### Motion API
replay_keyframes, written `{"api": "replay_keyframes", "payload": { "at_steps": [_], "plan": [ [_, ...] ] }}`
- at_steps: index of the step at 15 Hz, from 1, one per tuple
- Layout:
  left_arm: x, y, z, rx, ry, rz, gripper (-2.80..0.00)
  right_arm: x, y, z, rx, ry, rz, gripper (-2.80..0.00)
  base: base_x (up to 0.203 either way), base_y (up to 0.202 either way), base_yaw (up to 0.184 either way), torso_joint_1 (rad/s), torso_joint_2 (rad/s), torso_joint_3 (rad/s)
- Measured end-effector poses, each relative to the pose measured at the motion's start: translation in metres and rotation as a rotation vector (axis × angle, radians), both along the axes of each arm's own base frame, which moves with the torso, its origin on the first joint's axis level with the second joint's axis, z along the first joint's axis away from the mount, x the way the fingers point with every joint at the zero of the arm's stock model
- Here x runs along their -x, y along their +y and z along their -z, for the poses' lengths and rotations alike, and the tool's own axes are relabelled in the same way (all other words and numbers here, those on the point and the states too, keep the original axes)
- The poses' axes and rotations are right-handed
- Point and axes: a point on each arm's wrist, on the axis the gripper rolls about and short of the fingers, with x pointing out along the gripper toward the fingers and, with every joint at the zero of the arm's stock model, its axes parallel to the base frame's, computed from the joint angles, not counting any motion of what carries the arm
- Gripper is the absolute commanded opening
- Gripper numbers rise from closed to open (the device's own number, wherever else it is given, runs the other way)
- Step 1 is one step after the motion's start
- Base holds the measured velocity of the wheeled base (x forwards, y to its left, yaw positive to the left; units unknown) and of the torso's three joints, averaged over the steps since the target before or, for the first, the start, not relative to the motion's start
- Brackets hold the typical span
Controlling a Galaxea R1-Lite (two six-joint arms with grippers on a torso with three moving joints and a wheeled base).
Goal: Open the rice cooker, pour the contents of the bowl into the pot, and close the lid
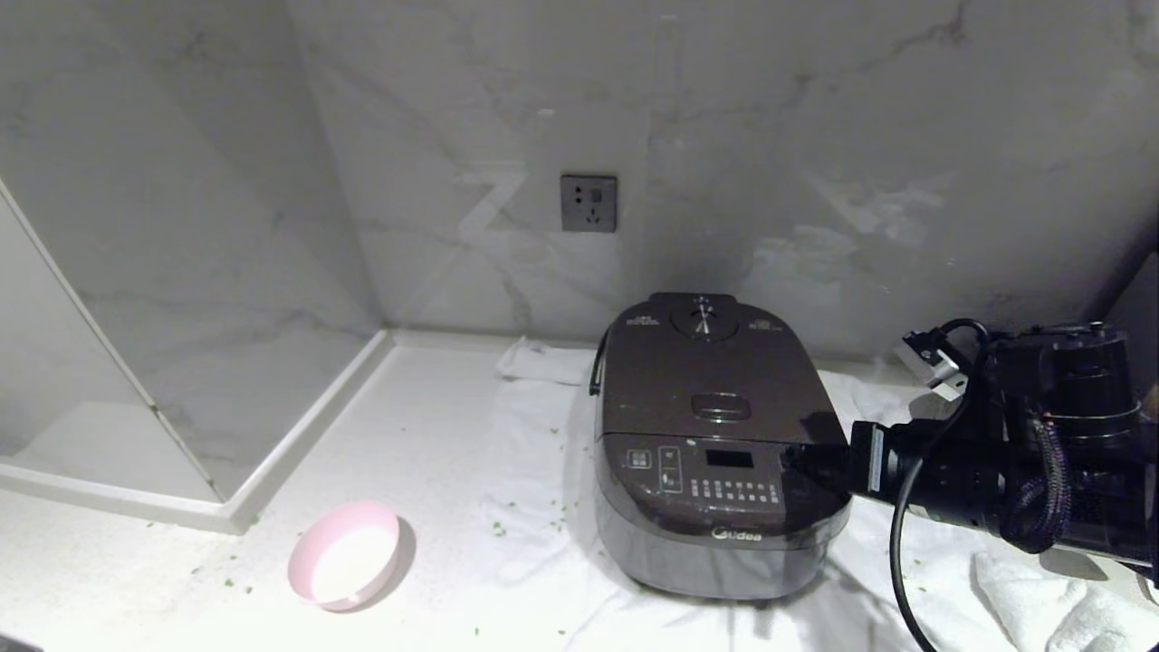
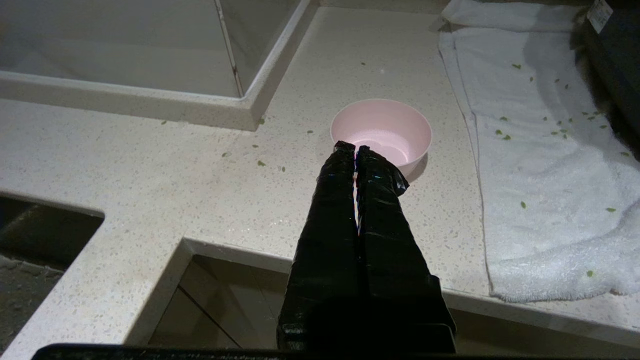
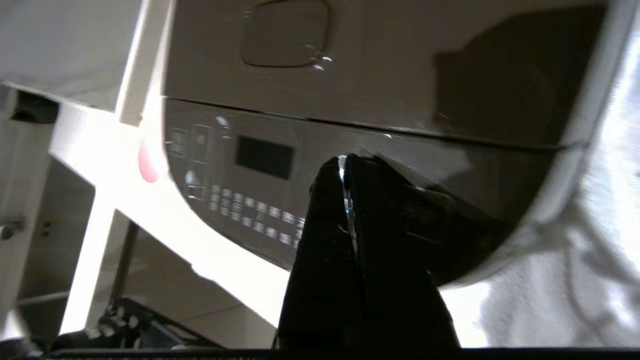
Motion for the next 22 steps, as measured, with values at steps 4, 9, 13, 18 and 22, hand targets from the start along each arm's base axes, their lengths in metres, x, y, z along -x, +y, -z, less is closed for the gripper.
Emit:
{"api": "replay_keyframes", "payload": {
  "at_steps": [4, 9, 13, 18, 22],
  "plan": [
    [0.0, 0.0, 0.0, 0.002, 0.001, -0.003, -2.8, 0.009, -0.004, -0.003, 0.008, -0.007, 0.02, -2.8, 0.0, 0.0, 0.0, 0.0, 0.0, 0.0],
    [0.0, 0.0, 0.0, 0.003, 0.001, -0.003, -2.8, 0.013, -0.009, -0.003, 0.008, 0.006, 0.03, -2.8, 0.0, 0.0, 0.0, 0.0, 0.0, 0.0],
    [0.0, 0.0, 0.0, 0.002, 0.001, -0.003, -2.8, 0.01, -0.01, 0.001, 0.011, 0.017, 0.035, -2.8, 0.0, 0.0, 0.0, 0.0, 0.0, 0.0],
    [0.0, 0.0, 0.0, 0.001, 0.001, -0.003, -2.8, 0.006, -0.015, 0.004, 0.016, 0.03, 0.059, -2.8, 0.0, 0.0, 0.0, 0.0, 0.0, 0.0],
    [0.0, 0.0, 0.0, 0.002, 0.001, -0.005, -2.8, 0.006, -0.017, 0.009, 0.009, 0.045, 0.051, -2.8, 0.0, 0.0, 0.0, 0.0, 0.0, 0.0]
  ]
}}
